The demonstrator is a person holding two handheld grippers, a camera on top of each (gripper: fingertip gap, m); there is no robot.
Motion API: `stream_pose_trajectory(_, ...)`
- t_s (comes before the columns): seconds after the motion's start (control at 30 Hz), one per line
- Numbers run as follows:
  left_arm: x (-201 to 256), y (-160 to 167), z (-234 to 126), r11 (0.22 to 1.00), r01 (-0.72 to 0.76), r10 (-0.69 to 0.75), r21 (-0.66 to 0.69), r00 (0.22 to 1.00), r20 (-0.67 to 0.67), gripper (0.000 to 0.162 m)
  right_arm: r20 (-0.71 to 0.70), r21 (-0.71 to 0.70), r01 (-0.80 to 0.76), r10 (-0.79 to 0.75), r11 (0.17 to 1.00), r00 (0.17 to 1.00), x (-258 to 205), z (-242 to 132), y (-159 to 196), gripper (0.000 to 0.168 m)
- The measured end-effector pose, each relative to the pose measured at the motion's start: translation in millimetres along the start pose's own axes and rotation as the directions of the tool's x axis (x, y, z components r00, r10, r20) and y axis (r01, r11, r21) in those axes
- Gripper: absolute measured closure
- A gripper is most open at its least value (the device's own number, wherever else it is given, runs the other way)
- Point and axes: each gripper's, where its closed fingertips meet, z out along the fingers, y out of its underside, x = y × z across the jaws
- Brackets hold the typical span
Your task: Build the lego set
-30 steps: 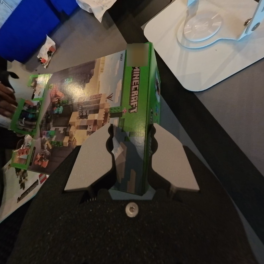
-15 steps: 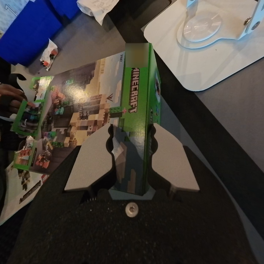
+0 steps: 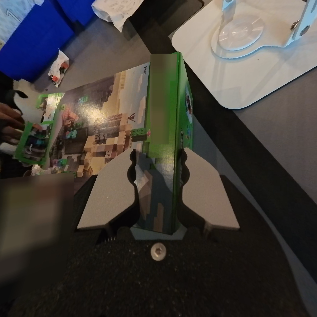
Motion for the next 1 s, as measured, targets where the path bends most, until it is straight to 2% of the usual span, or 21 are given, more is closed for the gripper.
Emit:
stream_pose_trajectory(0.07,6.2,4.2,2.1,0.999,0.007,-0.009,-0.031,0.998,-0.059,0.143,0.004,0.001,-0.004,0.004,1.000,1.000,0.0,-0.1,0.0,0.117)
stream_pose_trajectory(0.17,5.3,17.3,14.3,0.996,-0.029,0.024,-0.083,0.998,-0.063,0.141,0.005,0.001,-0.004,0.004,1.000,1.000,0.0,0.0,0.0,0.117)
stream_pose_trajectory(0.27,-2.6,20.8,23.3,0.994,-0.053,0.051,-0.097,0.998,-0.029,0.146,0.001,0.005,-0.006,0.006,1.000,1.000,0.0,-0.2,0.0,0.117)
stream_pose_trajectory(0.37,-13.7,20.3,27.3,0.993,-0.075,0.081,-0.094,0.995,0.056,0.139,0.002,0.006,-0.007,0.007,1.000,1.000,-0.1,-0.2,-0.1,0.117)
stream_pose_trajectory(0.57,-20.5,22.8,34.7,0.987,-0.111,0.124,-0.113,0.985,0.116,0.133,0.008,0.012,-0.013,0.013,1.000,1.000,0.0,-0.2,-0.2,0.118)
stream_pose_trajectory(0.7,-49.7,16.5,25.6,0.988,-0.111,0.135,-0.103,0.956,0.259,0.133,0.008,0.010,-0.013,0.013,1.000,1.000,-0.1,0.0,-0.3,0.117)
stream_pose_trajectory(0.9,-86.8,10.8,25.6,0.983,-0.119,0.168,-0.138,0.884,0.437,0.122,0.013,0.017,-0.018,0.018,1.000,1.000,-0.2,-0.1,-0.5,0.118)
stream_pose_trajectory(0.93,-92.8,10.3,25.5,0.983,-0.117,0.170,-0.139,0.865,0.472,0.131,0.013,0.017,-0.018,0.018,1.000,1.000,-0.3,0.0,-0.5,0.117)
stream_pose_trajectory(1.0,-101.0,9.9,26.1,0.984,-0.116,0.171,-0.138,0.841,0.514,0.129,0.012,0.016,-0.017,0.017,1.000,1.000,-0.2,0.0,-0.5,0.117)
